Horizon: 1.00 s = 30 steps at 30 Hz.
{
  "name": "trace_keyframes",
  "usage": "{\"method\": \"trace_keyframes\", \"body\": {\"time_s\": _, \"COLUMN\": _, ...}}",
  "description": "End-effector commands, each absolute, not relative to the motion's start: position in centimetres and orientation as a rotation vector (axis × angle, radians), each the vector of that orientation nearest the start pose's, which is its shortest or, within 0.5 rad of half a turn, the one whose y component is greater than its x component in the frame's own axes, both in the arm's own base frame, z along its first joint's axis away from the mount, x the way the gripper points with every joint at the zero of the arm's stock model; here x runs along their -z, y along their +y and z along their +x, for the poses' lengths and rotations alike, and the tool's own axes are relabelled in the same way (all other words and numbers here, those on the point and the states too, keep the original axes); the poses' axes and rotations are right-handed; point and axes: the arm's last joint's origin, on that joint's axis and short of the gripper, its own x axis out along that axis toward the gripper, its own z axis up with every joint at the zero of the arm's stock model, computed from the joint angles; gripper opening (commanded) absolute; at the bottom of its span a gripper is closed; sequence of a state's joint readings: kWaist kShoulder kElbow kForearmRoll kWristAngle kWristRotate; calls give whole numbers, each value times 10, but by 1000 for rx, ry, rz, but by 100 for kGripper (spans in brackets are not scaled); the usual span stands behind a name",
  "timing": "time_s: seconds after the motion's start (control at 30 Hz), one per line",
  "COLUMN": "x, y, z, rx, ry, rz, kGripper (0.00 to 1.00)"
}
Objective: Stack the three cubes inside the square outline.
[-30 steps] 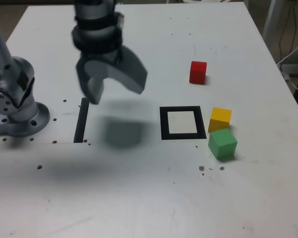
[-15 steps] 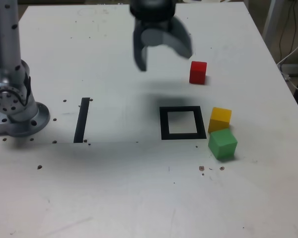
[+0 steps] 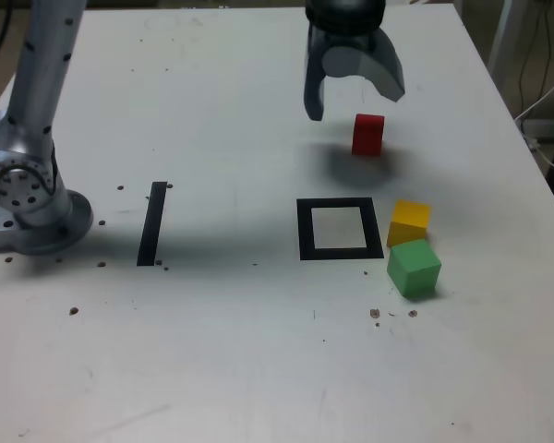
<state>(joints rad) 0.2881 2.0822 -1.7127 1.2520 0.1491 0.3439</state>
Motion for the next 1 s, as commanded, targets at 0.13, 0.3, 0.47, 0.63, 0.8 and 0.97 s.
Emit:
{"method": "trace_keyframes", "body": {"time_s": 0.13, "x": -248, "y": 121, "z": 380, "rx": -51, "ry": 1691, "rz": 136, "kGripper": 93}}
{"method": "trace_keyframes", "body": {"time_s": 0.3, "x": -238, "y": 124, "z": 388, "rx": -51, "ry": 1689, "rz": 135, "kGripper": 92}}
{"method": "trace_keyframes", "body": {"time_s": 0.47, "x": -230, "y": 127, "z": 398, "rx": -49, "ry": 1692, "rz": 149, "kGripper": 90}}
{"method": "trace_keyframes", "body": {"time_s": 0.63, "x": -224, "y": 133, "z": 405, "rx": -60, "ry": 1698, "rz": 156, "kGripper": 82}}
{"method": "trace_keyframes", "body": {"time_s": 0.8, "x": -223, "y": 135, "z": 409, "rx": -70, "ry": 1692, "rz": 161, "kGripper": 64}}
{"method": "trace_keyframes", "body": {"time_s": 0.97, "x": -224, "y": 135, "z": 410, "rx": -69, "ry": 1685, "rz": 162, "kGripper": 50}}
